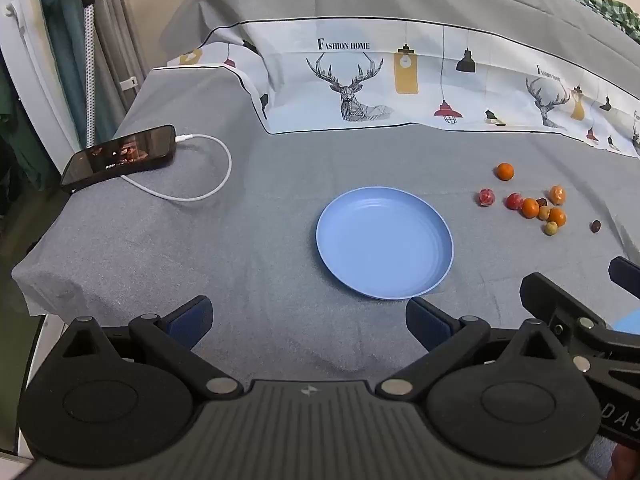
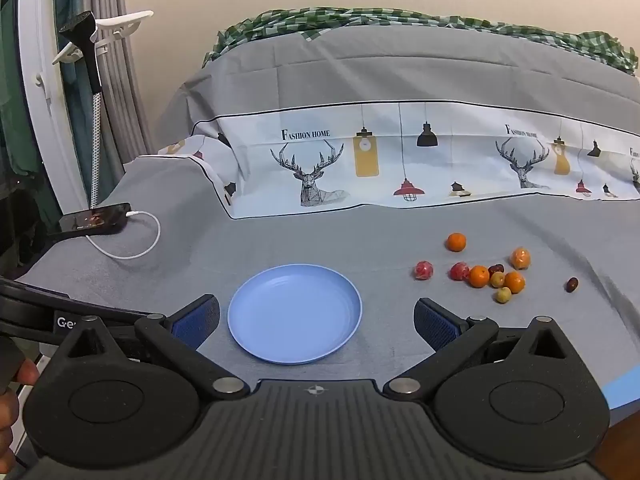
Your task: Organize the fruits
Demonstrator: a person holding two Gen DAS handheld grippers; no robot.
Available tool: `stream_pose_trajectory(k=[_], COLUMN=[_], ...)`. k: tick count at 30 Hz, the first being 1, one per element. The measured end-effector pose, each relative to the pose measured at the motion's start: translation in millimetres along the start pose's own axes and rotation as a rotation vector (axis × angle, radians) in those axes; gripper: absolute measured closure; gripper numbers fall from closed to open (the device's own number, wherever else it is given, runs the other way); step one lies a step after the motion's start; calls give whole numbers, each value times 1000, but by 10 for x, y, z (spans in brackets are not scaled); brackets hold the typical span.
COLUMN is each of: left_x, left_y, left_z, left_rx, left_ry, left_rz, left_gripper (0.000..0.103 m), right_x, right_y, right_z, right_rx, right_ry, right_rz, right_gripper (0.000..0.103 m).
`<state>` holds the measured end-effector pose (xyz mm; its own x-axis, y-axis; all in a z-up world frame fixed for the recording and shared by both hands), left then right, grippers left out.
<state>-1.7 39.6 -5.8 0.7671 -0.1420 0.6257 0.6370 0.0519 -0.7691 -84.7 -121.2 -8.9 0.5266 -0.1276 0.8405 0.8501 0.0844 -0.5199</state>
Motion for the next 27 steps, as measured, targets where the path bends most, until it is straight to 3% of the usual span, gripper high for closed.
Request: stream_pose_trajectory(k=[22,27], left_x=[-2,-7], left_y=[-41,-37], left_z=[-27,-24], left_rx=[34,34], left_ry=[20,20], left_rz=[1,5], left_gripper=[0,0], right_x=[-28,-25], right_y=[-32,-14], right_z=[-75,-65], right_rx=[41,17], right_ry=[61,28], right_rz=[-61,-23], right_gripper=[0,0])
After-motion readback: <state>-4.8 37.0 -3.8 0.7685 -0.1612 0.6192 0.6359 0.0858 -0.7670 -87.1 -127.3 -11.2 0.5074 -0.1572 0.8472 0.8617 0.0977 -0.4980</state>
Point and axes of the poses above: each gripper's, at about its wrist camera, not at the fingertips, and y roughly the way its jaws point, z to its left, x to its top, the point moved 1 cm from there along y, roughly the way its jaws point, and after that the axes turned 3 degrees about x, right-handed, at the moved point
